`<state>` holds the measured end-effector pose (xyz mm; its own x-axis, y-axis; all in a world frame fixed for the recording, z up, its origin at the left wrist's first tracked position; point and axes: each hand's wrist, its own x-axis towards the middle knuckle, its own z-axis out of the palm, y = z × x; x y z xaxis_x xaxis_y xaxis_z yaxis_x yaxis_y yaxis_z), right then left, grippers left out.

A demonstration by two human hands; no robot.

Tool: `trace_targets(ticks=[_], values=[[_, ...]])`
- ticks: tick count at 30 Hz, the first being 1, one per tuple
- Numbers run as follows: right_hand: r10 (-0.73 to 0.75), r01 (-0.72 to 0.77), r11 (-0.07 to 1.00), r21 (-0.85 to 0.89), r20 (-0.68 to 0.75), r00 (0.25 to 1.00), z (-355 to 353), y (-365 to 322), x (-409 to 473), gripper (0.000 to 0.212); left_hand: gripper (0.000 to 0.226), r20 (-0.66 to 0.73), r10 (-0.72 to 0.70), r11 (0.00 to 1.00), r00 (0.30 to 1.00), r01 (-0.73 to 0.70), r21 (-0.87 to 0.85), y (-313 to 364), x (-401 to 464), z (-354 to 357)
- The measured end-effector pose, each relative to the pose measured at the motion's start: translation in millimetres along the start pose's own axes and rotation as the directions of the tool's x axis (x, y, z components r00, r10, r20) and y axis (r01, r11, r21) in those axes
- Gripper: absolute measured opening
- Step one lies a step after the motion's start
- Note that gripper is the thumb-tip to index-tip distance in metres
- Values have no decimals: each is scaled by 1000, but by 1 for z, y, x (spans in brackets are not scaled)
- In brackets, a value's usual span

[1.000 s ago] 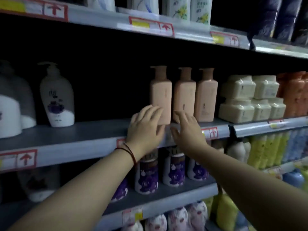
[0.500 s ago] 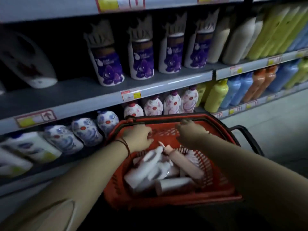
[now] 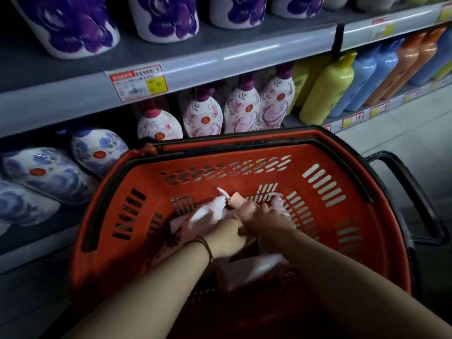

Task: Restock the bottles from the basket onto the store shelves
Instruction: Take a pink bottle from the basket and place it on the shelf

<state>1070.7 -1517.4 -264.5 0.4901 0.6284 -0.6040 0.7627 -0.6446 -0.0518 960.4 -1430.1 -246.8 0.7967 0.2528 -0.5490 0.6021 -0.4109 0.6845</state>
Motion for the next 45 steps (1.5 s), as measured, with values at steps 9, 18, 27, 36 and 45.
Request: trace_targets(ticks=[9, 18, 27, 36, 45], values=[[-7, 34, 984, 178, -152, 988, -47, -9, -71, 68, 47, 94, -321, 496, 942, 252, -831, 30, 4, 0], [-133, 339, 688, 641, -348, 928, -109, 3, -118, 103, 52, -358, -145, 500, 922, -244, -831, 71, -101, -88], [-395, 580, 466, 668, -429, 812, -218, -72, -206, 78, 42, -610, 143, 447, 780, -600, -663, 147, -237, -200], [-378, 810, 182, 557, -721, 580, -379, -144, -262, 51, 43, -789, 329, 719, 519, -679, -147, 218, -328, -316], [-308, 838, 428, 338, -818, 487, -501, -167, -216, 115, 64, -886, 327, 720, 330, -694, 7, 260, -275, -412]])
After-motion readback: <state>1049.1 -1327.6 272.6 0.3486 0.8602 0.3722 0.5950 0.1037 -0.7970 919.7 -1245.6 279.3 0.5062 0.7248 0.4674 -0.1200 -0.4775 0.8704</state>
